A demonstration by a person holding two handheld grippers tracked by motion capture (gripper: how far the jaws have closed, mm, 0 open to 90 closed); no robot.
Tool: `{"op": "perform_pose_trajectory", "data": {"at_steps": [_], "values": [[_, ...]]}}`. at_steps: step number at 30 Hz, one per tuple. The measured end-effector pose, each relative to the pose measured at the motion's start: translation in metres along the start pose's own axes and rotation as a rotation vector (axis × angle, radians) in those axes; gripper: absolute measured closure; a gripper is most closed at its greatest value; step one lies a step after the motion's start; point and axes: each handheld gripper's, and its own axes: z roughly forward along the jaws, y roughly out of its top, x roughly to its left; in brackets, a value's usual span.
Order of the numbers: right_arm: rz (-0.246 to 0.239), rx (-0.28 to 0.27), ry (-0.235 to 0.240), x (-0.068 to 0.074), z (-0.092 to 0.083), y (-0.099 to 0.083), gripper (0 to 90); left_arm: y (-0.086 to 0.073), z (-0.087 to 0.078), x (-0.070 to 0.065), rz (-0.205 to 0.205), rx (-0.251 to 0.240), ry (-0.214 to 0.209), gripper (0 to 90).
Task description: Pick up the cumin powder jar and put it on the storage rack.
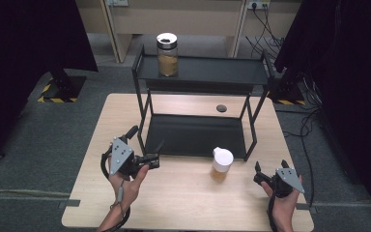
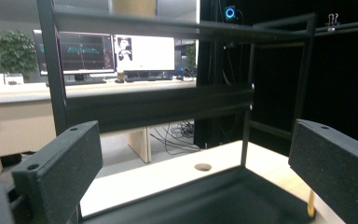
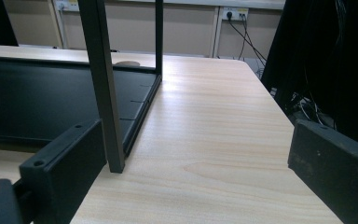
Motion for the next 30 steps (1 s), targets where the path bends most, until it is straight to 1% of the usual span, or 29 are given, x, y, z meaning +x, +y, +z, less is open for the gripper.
{"op": "perform_pose_trajectory", "data": {"at_steps": [1, 4, 7, 9, 10, 16, 20, 27, 30], "values": [[0.0, 0.0, 0.001, 0.0, 0.0, 0.0, 4.5, -0.003, -0.001, 0.0, -0.003, 0.006, 0.0, 1.8], [0.002, -0.003, -0.001, 0.0, 0.0, -0.001, 4.4, -0.016, -0.006, 0.001, -0.031, 0.013, 0.003, 1.8], [-0.001, -0.004, -0.002, 0.0, 0.0, -0.001, 4.4, -0.024, -0.01, 0.002, -0.038, 0.023, 0.002, 1.3], [-0.001, -0.004, -0.002, 0.001, 0.0, -0.001, 4.4, -0.03, -0.01, 0.005, -0.047, 0.042, -0.007, 1.1], [-0.002, -0.004, -0.003, 0.001, 0.0, -0.001, 4.4, -0.032, -0.01, 0.006, -0.047, 0.055, -0.009, 1.1], [0.0, -0.004, -0.002, 0.0, 0.0, -0.001, 4.5, -0.039, -0.011, 0.011, -0.049, 0.072, -0.006, 0.2], [-0.004, -0.003, -0.001, 0.001, 0.0, -0.001, 4.4, -0.045, -0.013, 0.012, -0.056, 0.09, 0.008, 0.0], [-0.009, -0.003, -0.002, 0.001, 0.0, -0.001, 4.5, -0.054, -0.016, 0.011, -0.059, 0.116, 0.015, 0.0], [-0.01, -0.002, -0.002, 0.001, 0.0, 0.0, 4.4, -0.061, -0.017, 0.011, -0.069, 0.145, 0.014, 0.0]]}}
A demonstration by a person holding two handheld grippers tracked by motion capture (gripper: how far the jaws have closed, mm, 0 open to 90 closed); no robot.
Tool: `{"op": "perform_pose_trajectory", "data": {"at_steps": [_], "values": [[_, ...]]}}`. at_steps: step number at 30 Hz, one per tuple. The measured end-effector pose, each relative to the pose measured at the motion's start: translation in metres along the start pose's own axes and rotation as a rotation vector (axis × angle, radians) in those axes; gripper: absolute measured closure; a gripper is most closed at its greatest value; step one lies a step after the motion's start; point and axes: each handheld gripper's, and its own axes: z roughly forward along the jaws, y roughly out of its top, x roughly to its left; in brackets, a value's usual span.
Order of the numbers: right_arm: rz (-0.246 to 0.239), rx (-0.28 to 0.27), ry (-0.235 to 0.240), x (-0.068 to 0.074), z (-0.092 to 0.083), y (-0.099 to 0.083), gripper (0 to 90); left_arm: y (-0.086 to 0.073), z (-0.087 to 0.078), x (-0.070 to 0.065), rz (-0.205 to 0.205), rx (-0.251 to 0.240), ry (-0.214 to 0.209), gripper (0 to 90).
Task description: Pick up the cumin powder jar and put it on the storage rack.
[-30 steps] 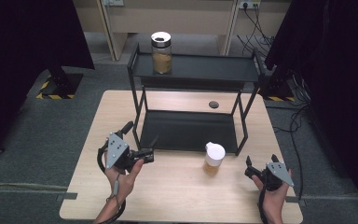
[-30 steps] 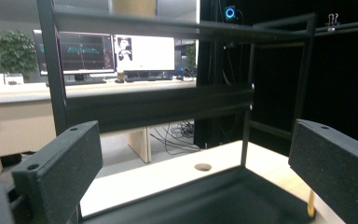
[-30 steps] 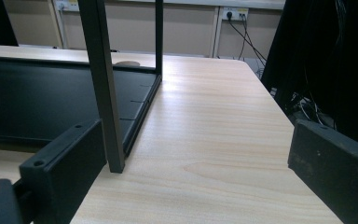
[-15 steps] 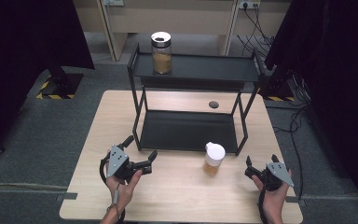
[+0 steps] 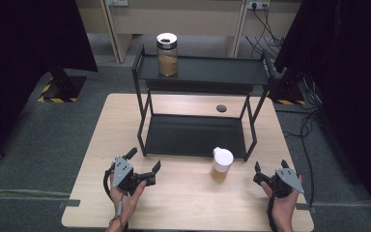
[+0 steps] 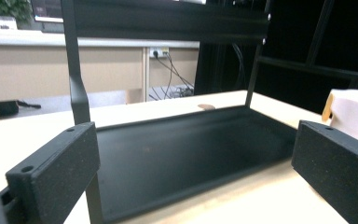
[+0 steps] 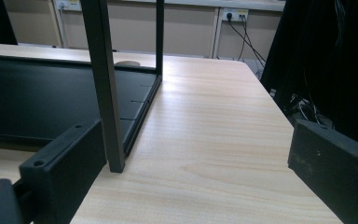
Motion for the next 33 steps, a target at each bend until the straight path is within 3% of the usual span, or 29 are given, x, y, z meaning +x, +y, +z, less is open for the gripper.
{"op": "perform_pose_trajectory", "data": {"at_steps": [17, 33], "values": [[-0.002, -0.001, 0.002, 0.0, 0.0, 0.0, 4.4, -0.01, 0.003, 0.001, -0.019, 0.068, 0.014, 0.1], [-0.005, 0.002, 0.004, 0.0, 0.0, 0.0, 4.4, -0.011, 0.007, 0.001, -0.01, 0.119, 0.019, 0.7]]}}
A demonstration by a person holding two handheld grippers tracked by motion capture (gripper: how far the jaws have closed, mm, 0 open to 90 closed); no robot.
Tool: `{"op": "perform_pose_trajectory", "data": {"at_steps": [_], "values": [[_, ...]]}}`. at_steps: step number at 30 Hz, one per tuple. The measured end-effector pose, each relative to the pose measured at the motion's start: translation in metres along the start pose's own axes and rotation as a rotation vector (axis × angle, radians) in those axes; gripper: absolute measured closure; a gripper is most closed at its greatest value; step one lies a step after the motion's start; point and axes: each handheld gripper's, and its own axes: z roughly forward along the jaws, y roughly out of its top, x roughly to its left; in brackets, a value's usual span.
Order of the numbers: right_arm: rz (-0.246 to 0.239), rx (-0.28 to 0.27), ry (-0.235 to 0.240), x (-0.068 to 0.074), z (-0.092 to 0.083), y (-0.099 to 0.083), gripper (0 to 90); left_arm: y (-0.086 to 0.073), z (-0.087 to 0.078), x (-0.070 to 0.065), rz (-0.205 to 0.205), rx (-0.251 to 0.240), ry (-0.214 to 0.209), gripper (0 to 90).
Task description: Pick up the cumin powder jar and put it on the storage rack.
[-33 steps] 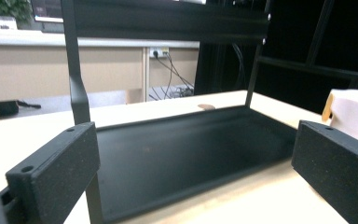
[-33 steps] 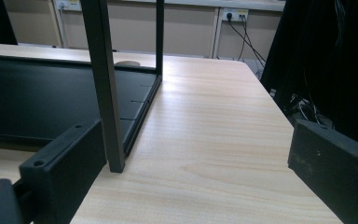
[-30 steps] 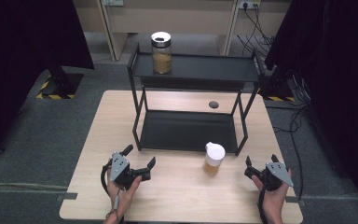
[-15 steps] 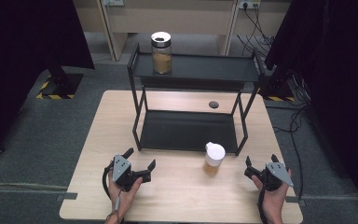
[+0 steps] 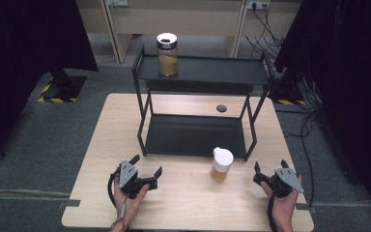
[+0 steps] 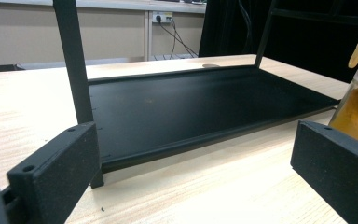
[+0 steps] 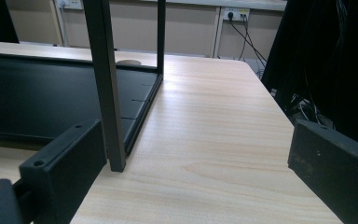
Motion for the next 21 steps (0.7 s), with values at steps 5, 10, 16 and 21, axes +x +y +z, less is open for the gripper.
{"op": "perform_pose_trajectory", "data": {"at_steps": [5, 10, 16, 21], "values": [[-0.001, -0.001, 0.0, 0.0001, -0.0001, -0.0003, 4.4, -0.0001, 0.0015, -0.0007, 0.008, 0.017, 0.001, 1.1], [0.001, -0.001, 0.0, -0.0003, -0.0001, -0.0002, 4.4, -0.0012, 0.0029, 0.0, 0.01, 0.03, 0.008, 1.1], [0.001, -0.002, 0.0, -0.0002, -0.0002, -0.0004, 4.5, -0.0018, 0.0051, 0.0007, 0.008, 0.046, 0.012, 1.4], [0.003, -0.002, 0.0, -0.0005, -0.0002, -0.0004, 4.5, -0.0008, 0.0053, 0.0017, 0.007, 0.052, 0.017, 1.8]]}}
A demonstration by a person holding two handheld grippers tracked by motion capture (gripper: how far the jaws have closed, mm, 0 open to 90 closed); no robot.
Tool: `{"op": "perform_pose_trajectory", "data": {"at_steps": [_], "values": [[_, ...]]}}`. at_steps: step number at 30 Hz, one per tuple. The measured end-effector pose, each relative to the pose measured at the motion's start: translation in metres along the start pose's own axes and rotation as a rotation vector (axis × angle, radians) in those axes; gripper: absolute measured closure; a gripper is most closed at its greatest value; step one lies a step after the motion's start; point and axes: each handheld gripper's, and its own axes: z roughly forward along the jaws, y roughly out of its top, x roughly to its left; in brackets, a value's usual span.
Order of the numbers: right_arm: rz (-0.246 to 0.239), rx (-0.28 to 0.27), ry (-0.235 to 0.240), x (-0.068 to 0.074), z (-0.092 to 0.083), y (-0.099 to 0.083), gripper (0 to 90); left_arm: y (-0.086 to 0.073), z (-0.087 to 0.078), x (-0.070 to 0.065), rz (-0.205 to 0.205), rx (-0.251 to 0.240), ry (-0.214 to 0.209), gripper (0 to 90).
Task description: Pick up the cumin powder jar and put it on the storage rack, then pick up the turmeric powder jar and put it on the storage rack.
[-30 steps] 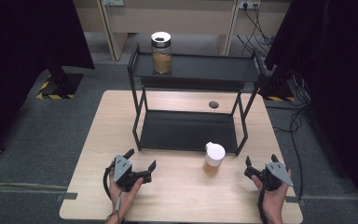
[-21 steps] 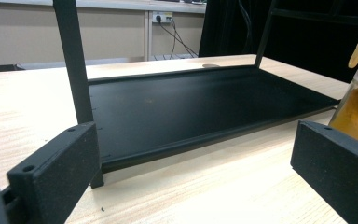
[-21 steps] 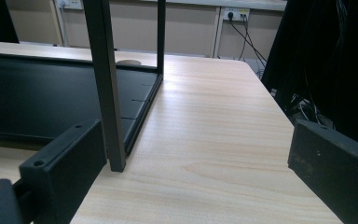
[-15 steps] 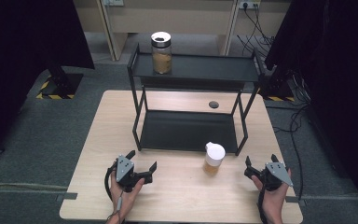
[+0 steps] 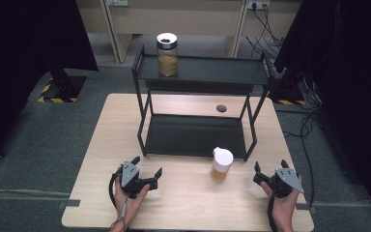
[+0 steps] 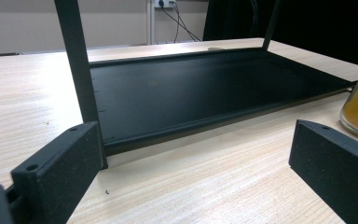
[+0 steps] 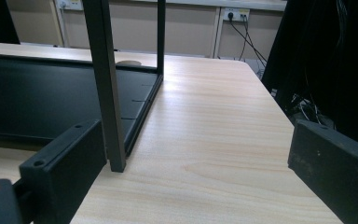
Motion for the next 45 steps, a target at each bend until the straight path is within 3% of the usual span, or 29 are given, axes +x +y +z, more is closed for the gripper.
{"op": "perform_pose_trajectory", "data": {"at_steps": [45], "values": [[-0.011, -0.002, 0.004, 0.0005, -0.0001, -0.0002, 4.4, -0.0007, 0.0002, -0.0007, 0.0, -0.003, -0.009, 1.8]]}}
